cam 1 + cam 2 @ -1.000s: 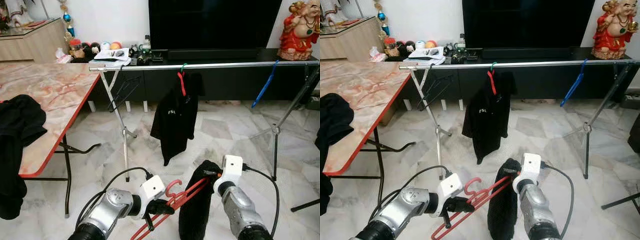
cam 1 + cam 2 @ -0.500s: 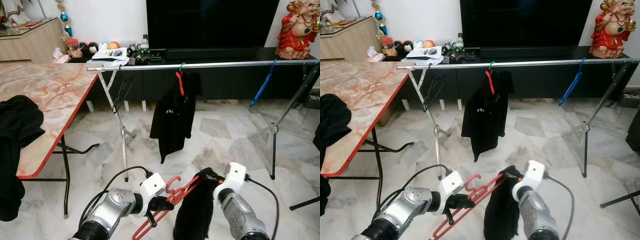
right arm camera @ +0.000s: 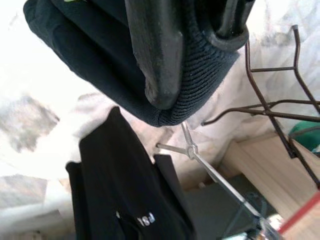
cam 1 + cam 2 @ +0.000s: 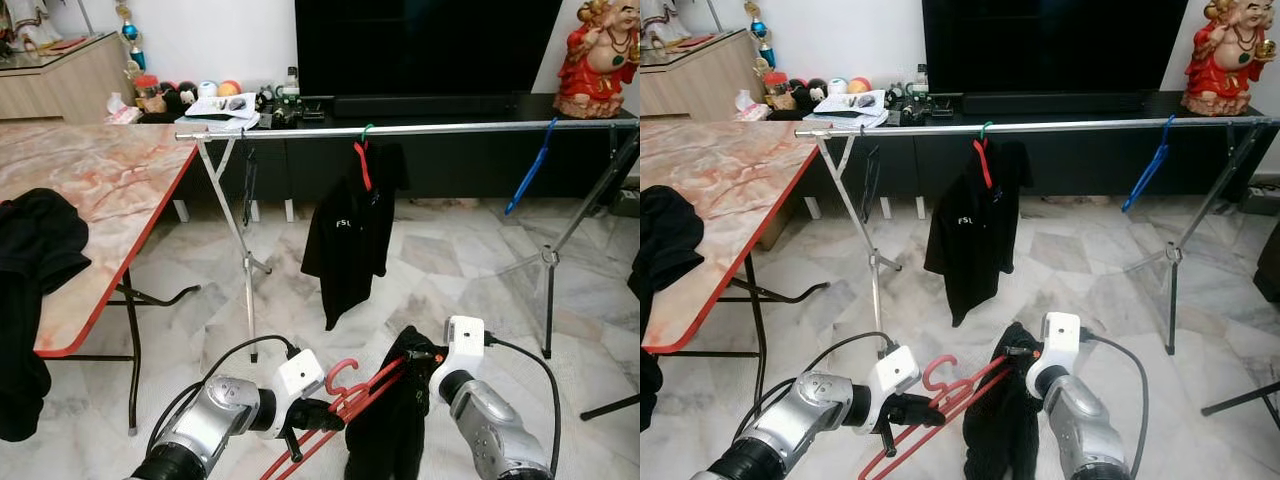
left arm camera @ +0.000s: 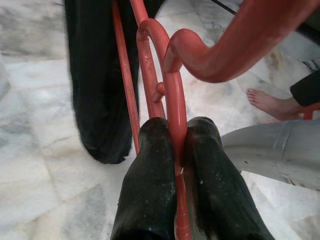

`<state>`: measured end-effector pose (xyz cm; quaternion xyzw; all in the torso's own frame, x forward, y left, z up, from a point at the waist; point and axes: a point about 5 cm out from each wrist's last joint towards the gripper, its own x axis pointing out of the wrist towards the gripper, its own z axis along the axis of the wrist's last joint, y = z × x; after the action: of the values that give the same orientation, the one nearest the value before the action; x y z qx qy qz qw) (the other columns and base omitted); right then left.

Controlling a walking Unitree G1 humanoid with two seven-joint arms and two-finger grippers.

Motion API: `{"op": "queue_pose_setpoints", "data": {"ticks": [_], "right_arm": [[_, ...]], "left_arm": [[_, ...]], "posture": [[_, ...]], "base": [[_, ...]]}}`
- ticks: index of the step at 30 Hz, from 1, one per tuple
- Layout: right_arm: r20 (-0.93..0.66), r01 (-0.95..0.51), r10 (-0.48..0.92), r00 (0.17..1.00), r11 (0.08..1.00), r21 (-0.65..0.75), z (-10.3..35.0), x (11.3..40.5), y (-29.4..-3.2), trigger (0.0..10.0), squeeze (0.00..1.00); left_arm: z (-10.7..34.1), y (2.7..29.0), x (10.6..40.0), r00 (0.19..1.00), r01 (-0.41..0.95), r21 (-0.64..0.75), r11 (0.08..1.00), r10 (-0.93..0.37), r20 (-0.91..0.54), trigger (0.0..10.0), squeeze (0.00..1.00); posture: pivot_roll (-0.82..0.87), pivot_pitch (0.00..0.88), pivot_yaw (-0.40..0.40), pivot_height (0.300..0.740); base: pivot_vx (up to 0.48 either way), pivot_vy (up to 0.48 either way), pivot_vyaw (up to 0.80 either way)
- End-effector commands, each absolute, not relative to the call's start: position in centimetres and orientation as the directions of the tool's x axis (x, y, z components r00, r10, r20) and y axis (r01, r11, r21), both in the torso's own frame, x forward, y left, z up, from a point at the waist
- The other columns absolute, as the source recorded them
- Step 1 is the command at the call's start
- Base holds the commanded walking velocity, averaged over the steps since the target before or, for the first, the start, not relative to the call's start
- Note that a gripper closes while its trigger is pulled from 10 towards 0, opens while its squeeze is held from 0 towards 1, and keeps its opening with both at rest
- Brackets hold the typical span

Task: Hang hanger

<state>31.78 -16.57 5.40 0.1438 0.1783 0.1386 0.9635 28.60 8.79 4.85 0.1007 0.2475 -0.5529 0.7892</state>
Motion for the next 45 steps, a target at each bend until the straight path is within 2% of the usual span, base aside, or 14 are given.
{"op": "queue_pose_setpoints", "data": {"ticks": [1, 7, 11, 12, 14, 22, 26, 27, 29, 41, 44, 45], "right_arm": [[-0.262, -0.27, 0.357, 0.897, 0.91, 0.315, 6.4, 32.0, -16.2, 10.0, 0.0], [-0.264, -0.298, 0.378, 0.887, 0.907, 0.299, 6.4, 31.7, -16.5, 10.0, 0.0], [-0.266, -0.271, 0.374, 0.889, 0.896, 0.352, 6.3, 31.3, -16.4, 10.0, 0.0], [-0.266, -0.271, 0.374, 0.889, 0.896, 0.352, 6.3, 31.3, -16.4, 10.0, 0.0], [-0.286, -0.223, 0.343, 0.895, 0.898, 0.379, 5.7, 30.9, -16.6, 10.0, 0.0], [-0.274, -0.203, 0.329, 0.904, 0.893, 0.401, 5.8, 30.6, -16.6, 10.0, 0.0], [-0.234, -0.286, 0.402, 0.885, 0.868, 0.406, 6.6, 30.5, -15.9, 10.0, 0.0], [-0.216, -0.386, 0.479, 0.851, 0.848, 0.363, 7.0, 30.1, -15.2, 10.0, 0.0], [-0.207, -0.454, 0.532, 0.821, 0.829, 0.328, 7.2, 29.7, -14.9, 10.0, 0.0], [-0.095, -0.678, 0.711, 0.696, 0.695, 0.24, 9.8, 28.4, -14.5, 10.0, 0.0], [-0.034, -0.754, 0.776, 0.629, 0.62, 0.218, 10.8, 27.5, -14.1, 10.0, 0.0], [-0.034, -0.754, 0.776, 0.629, 0.62, 0.218, 10.8, 27.5, -14.1, 10.0, 0.0]], "left_arm": [[5.2, 8.8, 28.6, 0.259, 0.926, -0.116, 0.359, -0.829, -0.495, 10.0, 0.0], [5.3, 8.8, 28.9, 0.283, 0.922, -0.096, 0.375, -0.822, -0.495, 10.0, 0.0], [5.2, 9.0, 29.6, 0.368, 0.89, -0.053, 0.452, -0.783, -0.502, 10.0, 0.0], [5.2, 9.0, 29.6, 0.368, 0.89, -0.053, 0.452, -0.783, -0.502, 10.0, 0.0], [4.9, 9.3, 30.3, 0.44, 0.854, -0.012, 0.521, -0.733, -0.519, 10.0, 0.0], [4.8, 9.2, 30.1, 0.43, 0.859, -0.013, 0.511, -0.736, -0.523, 10.0, 0.0], [4.8, 8.9, 29.9, 0.412, 0.868, -0.029, 0.496, -0.75, -0.517, 10.0, 0.0], [4.7, 8.7, 29.8, 0.397, 0.874, -0.042, 0.483, -0.762, -0.511, 10.0, 0.0], [4.8, 8.6, 29.6, 0.383, 0.88, -0.053, 0.471, -0.773, -0.506, 10.0, 0.0], [4.9, 8.5, 29.7, 0.373, 0.882, -0.074, 0.465, -0.786, -0.493, 10.0, 0.0], [5.0, 8.5, 29.7, 0.375, 0.881, -0.077, 0.467, -0.788, -0.488, 10.0, 0.0], [5.0, 8.5, 29.7, 0.375, 0.881, -0.077, 0.467, -0.788, -0.488, 10.0, 0.0]], "posture": [[-0.02, 0.041, 0.062, 0.74], [-0.02, 0.043, 0.065, 0.74], [-0.03, 0.043, 0.064, 0.74], [-0.03, 0.043, 0.064, 0.74], [-0.03, 0.043, 0.064, 0.74], [-0.03, 0.054, 0.065, 0.74], [-0.03, 0.054, 0.065, 0.74], [-0.03, 0.057, 0.065, 0.74], [-0.03, 0.057, 0.065, 0.74], [-0.03, 0.066, 0.067, 0.74], [-0.03, 0.068, 0.069, 0.74], [-0.03, 0.068, 0.069, 0.74]], "base": [[0.0, 0.0, 0.0], [0.0, 0.0, 0.0], [0.0, 0.0, 0.0], [0.0, 0.0, 0.0], [0.0, 0.0, 0.0], [0.0, 0.0, 0.0], [0.0, 0.0, 0.0], [0.0, 0.0, 0.0], [0.0, 0.0, 0.0], [0.0, 0.0, 0.0], [0.0, 0.0, 0.0], [0.0, 0.0, 0.0]]}}
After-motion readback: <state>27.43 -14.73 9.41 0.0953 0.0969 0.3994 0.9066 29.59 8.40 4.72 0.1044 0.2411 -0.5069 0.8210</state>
